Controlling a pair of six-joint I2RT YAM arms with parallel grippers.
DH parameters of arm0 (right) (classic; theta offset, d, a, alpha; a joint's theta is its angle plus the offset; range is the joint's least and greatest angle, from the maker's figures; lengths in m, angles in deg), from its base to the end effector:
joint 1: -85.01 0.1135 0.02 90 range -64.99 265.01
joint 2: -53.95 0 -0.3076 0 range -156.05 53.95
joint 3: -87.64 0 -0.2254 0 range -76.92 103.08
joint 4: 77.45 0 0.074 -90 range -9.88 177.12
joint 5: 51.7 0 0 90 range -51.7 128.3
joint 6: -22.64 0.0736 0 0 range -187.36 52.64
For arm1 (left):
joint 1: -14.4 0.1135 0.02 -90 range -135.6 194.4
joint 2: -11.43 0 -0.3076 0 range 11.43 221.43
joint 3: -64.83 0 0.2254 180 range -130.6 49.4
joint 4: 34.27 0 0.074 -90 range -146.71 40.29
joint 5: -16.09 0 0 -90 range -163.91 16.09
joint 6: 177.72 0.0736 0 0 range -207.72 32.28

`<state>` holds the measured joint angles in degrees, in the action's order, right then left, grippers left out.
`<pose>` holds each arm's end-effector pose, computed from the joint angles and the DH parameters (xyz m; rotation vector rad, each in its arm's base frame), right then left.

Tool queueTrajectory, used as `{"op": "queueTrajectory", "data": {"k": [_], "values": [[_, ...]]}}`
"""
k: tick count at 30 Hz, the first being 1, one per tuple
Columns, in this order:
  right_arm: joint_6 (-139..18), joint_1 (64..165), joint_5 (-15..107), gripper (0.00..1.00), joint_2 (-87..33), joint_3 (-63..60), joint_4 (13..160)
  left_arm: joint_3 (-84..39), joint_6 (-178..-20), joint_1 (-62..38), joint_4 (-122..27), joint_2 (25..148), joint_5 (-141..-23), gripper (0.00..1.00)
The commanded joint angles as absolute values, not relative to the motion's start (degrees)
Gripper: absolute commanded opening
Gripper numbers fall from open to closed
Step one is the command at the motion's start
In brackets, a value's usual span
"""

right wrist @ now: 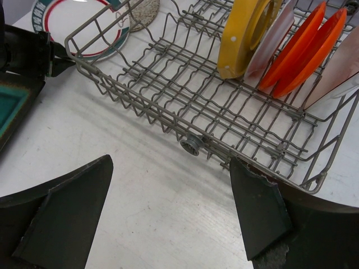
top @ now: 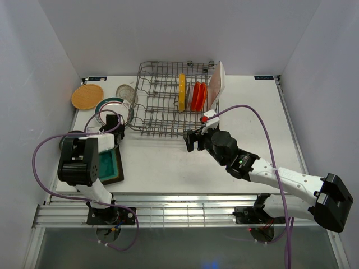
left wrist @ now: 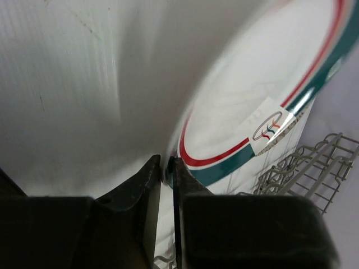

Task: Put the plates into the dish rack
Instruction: Pick up the plate at the center of the board.

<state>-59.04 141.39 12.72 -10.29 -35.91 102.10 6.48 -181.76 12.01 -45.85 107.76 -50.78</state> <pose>0.1641 0.1894 0.3399 -0.3847 1.6782 0.4585 0.3244 0.0154 0.1727 -1.8191 1.5191 -0.3268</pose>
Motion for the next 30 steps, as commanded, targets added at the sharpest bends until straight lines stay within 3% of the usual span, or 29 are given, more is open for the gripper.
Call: {"op": "queueTrajectory", "data": {"k": [1,8,11,30], "values": [[-58.57,141.78,11.59,0.90,-10.65,-34.91,103.55,5.80,-181.50,11.68,-45.67,107.15,-50.62,0.17],[-58.48,141.69,11.67,0.90,-10.73,-35.00,103.46,5.27,-181.50,11.68,-47.86,103.63,-49.39,0.10],[-58.48,141.69,11.76,0.90,-10.82,-35.00,103.46,5.19,-181.94,11.68,-49.27,101.96,-48.78,0.00],[-58.40,141.69,12.02,0.90,-11.17,-34.65,103.20,-1.31,-180.80,12.47,-60.78,90.88,-44.73,0.00]]}}
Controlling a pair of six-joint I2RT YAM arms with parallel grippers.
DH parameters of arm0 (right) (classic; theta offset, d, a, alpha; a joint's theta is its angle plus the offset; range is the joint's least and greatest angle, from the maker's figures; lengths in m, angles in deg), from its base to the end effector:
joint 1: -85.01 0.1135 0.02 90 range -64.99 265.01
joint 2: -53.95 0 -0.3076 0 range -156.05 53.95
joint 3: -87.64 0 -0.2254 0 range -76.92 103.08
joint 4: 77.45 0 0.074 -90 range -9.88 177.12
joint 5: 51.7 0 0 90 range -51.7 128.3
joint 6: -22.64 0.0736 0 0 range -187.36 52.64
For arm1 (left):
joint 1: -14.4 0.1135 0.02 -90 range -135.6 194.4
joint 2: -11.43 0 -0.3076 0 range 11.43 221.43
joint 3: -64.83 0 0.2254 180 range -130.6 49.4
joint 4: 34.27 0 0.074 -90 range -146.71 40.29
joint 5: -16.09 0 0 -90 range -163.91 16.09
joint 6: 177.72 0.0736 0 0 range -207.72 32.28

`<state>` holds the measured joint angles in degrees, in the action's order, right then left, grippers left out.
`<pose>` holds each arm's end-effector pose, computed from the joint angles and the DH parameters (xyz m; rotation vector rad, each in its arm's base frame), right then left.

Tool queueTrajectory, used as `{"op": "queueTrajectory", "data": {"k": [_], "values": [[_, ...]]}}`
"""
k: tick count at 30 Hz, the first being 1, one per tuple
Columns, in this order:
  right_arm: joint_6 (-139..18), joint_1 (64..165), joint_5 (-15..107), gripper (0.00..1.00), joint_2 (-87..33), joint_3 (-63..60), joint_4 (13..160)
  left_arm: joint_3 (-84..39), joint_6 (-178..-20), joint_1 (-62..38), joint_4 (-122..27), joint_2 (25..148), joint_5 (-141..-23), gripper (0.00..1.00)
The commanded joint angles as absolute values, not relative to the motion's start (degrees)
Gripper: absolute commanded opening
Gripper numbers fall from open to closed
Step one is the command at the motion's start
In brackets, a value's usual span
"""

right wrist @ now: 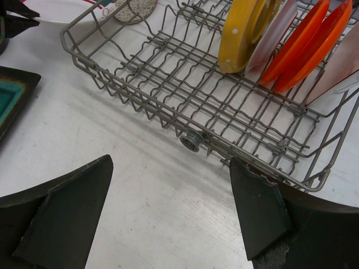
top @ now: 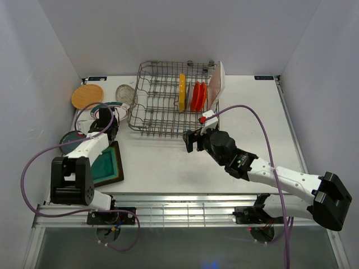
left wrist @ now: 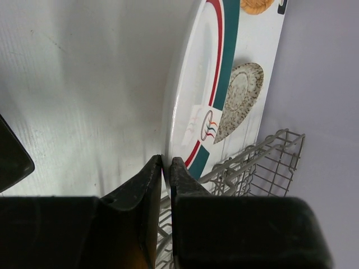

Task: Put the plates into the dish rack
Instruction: Pick up the plate at the center of the board.

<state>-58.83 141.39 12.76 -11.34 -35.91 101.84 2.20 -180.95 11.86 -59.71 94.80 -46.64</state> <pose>0.1663 0.1928 0.3350 -0.3940 1.6968 0.4493 0.2930 0.0208 0.2386 -1.7744 1.4412 -0.3087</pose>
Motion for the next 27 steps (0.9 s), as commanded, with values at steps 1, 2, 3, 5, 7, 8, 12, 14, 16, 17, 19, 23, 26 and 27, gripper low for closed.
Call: {"op": "queueTrajectory", "data": {"k": [1,2,3,5,7,8,12,14,16,17,19,23,26,27], "values": [[-58.40,141.69,12.02,0.90,-11.26,-34.65,103.20,-1.67,-180.28,12.56,-61.57,90.62,-44.64,0.00],[-58.40,141.69,12.02,0.90,-11.26,-34.56,103.20,-2.28,-179.92,12.65,-61.92,90.18,-44.38,0.00],[-58.40,141.69,12.02,0.90,-11.26,-34.65,103.29,-2.63,-179.75,12.73,-62.36,89.57,-43.68,0.00],[-58.40,141.69,12.11,0.90,-11.26,-34.56,103.29,-3.25,-178.87,12.91,-63.24,89.04,-42.89,0.00],[-58.40,141.69,12.11,0.90,-11.17,-34.56,103.29,-4.04,-178.60,13.26,-64.56,88.51,-42.36,0.00],[-58.31,141.69,12.11,0.90,-11.17,-34.65,103.29,-4.22,-178.60,13.44,-64.82,88.25,-42.36,0.00],[-58.31,141.69,12.29,0.90,-11.17,-34.65,103.29,-4.83,-177.72,13.70,-65.61,86.31,-42.18,0.00],[-58.31,141.69,12.29,0.90,-11.26,-34.56,103.20,-5.36,-177.29,13.61,-66.14,85.26,-42.10,0.00],[-58.31,141.69,12.55,0.90,-11.52,-34.39,103.20,-6.23,-176.85,13.70,-66.67,84.03,-42.18,0.00],[-58.31,141.69,12.73,0.90,-11.70,-34.38,103.20,-6.41,-176.67,13.70,-66.76,83.59,-42.36,0.00],[-58.31,141.69,12.82,0.90,-11.79,-34.38,103.20,-6.85,-176.32,13.70,-66.85,82.54,-42.80,0.00],[-58.31,141.69,12.82,0.90,-11.79,-34.30,103.11,-7.56,-174.74,13.70,-67.02,79.90,-45.25,0.00],[-58.31,141.69,12.82,0.90,-11.79,-34.12,102.94,-7.03,-174.47,13.70,-67.29,77.62,-49.47,0.00],[-58.31,141.69,12.82,0.90,-11.70,-34.12,102.94,-6.86,-174.47,13.61,-67.29,76.83,-50.78,0.00]]}}
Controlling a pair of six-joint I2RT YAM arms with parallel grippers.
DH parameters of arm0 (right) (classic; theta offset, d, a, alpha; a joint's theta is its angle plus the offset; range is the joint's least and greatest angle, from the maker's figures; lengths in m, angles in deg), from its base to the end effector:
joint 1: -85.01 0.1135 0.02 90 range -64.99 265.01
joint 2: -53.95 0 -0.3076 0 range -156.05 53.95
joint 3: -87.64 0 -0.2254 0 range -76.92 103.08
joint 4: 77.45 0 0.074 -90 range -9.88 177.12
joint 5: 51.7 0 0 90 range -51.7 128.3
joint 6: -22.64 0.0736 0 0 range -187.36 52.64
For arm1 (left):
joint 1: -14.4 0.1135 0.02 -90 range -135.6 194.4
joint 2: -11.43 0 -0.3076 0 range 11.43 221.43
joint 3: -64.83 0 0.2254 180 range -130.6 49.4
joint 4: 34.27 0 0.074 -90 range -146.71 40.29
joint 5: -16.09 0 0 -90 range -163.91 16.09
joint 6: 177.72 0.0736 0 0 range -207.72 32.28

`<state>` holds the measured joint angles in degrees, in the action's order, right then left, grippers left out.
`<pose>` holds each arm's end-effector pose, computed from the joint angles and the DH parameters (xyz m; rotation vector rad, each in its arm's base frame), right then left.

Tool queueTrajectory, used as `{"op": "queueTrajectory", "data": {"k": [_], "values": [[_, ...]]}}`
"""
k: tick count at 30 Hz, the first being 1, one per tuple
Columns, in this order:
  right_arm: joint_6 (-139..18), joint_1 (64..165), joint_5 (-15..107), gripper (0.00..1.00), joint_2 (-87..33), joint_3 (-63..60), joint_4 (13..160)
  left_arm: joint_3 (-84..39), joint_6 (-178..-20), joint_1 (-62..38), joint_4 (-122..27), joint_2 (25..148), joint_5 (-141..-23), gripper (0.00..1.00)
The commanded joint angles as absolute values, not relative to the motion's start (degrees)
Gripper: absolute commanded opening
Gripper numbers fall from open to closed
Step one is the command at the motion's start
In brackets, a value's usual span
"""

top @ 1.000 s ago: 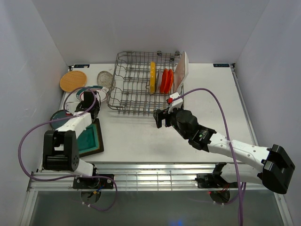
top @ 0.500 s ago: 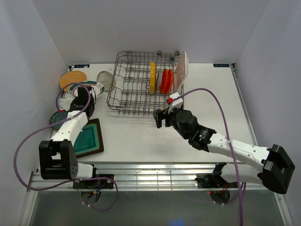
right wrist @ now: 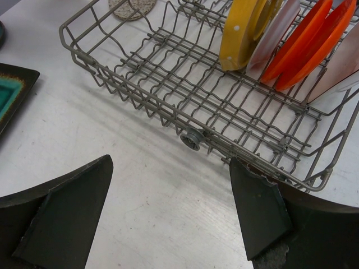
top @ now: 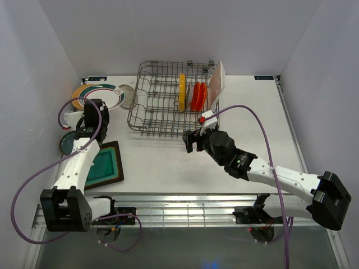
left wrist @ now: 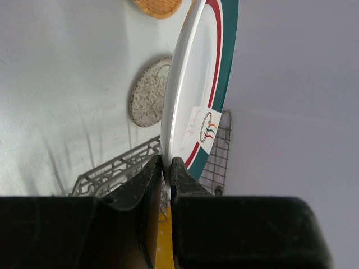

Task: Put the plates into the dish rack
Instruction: Pick up the plate at the center of the board.

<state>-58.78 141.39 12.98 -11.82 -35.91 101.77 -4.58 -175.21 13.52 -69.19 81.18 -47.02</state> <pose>0.1671 0.1945 0.3329 -0.4012 1.7044 0.4479 0.2534 0.0294 0.3201 -1.6463 1.3639 -0.4018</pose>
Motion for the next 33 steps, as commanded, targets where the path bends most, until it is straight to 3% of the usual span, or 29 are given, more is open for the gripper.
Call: {"op": "queueTrajectory", "data": {"k": [1,19,33], "values": [[-58.31,141.69,12.82,0.90,-11.70,-34.12,102.85,-6.59,-174.30,13.61,-67.29,76.21,-51.40,0.00],[-58.05,141.69,13.00,0.90,-12.66,-33.77,102.85,2.36,-168.50,9.14,-62.46,64.07,-65.47,0.00],[-52.78,141.61,14.22,0.90,-9.50,-32.01,100.21,3.86,-165.07,0.87,-58.94,63.81,-61.43,0.00]]}}
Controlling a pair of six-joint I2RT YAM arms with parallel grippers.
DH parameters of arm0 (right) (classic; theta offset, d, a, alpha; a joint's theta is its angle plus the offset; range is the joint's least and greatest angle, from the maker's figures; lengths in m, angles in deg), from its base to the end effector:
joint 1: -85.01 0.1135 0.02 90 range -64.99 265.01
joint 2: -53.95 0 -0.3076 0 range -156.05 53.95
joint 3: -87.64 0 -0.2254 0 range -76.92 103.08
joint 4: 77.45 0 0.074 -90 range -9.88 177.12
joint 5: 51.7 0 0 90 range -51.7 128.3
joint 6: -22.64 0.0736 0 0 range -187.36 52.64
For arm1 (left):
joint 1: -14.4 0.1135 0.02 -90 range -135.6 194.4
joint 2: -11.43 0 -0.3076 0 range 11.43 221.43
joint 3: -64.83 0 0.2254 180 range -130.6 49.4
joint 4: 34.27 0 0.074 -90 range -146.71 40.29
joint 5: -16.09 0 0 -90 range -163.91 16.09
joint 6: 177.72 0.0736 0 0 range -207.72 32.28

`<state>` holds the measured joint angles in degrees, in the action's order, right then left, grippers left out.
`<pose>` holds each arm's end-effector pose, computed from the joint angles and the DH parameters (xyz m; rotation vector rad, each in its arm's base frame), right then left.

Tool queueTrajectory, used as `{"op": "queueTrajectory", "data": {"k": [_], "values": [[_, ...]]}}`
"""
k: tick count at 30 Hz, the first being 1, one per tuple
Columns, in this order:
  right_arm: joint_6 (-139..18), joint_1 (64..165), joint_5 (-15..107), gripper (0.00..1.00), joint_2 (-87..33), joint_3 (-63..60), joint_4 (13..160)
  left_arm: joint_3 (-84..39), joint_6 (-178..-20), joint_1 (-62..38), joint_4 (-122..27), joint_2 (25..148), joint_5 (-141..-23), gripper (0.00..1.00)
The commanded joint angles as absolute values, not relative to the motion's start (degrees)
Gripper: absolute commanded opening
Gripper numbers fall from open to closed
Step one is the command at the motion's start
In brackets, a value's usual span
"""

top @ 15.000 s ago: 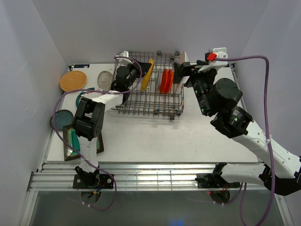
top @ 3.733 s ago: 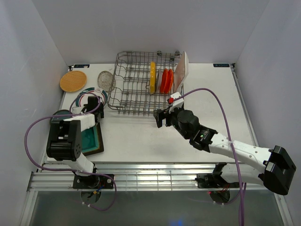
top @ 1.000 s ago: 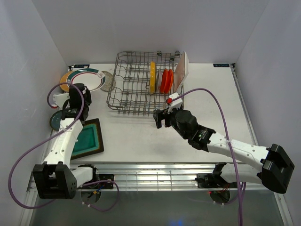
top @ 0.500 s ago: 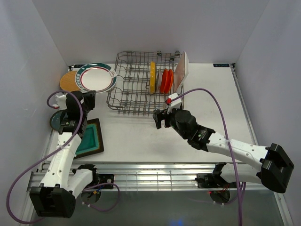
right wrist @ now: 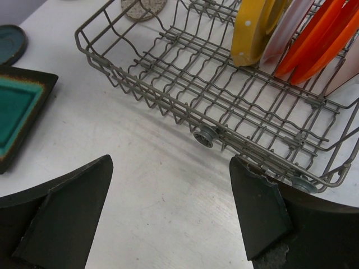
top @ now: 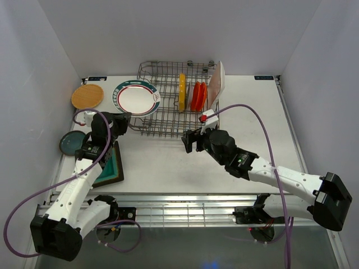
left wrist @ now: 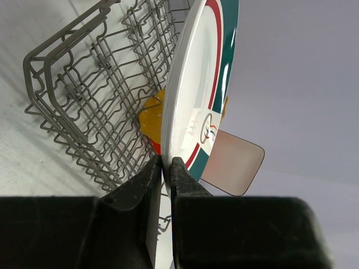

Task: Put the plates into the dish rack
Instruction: Pick up the plate at the center of the board, then insert the plate into the dish rack.

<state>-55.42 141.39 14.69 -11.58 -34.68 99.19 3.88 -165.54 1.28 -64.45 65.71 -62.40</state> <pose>0.1655 0.1957 0.3352 -0.3841 1.7352 0.5048 0.1964 -0.0307 0.3311 -1.2200 1.6712 -0.8189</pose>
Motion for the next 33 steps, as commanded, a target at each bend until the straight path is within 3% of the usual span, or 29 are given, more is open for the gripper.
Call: {"op": "queueTrajectory", "data": {"k": [1,11,14,18,22,33], "values": [[-50.68,141.43,14.14,0.90,-9.50,-31.32,99.78,4.22,-164.98,0.78,-58.68,63.72,-61.60,0.00],[-31.10,139.50,23.96,0.95,-17.14,-13.48,88.17,7.91,-164.80,1.92,-53.23,61.62,-64.58,0.00],[-21.01,135.30,30.46,1.00,-20.03,-11.63,88.26,9.49,-165.50,3.76,-51.21,60.91,-66.96,0.00],[-10.18,131.94,37.42,0.97,-24.17,-9.95,88.61,11.86,-167.79,7.36,-48.23,62.05,-74.50,0.00],[-6.54,131.68,39.78,0.96,-26.20,-12.15,94.76,13.71,-169.99,10.01,-44.53,63.80,-81.28,0.00],[-6.01,126.85,52.88,1.00,-41.31,-3.71,99.14,14.15,-169.20,10.27,-45.49,61.09,-81.21,0.00]]}}
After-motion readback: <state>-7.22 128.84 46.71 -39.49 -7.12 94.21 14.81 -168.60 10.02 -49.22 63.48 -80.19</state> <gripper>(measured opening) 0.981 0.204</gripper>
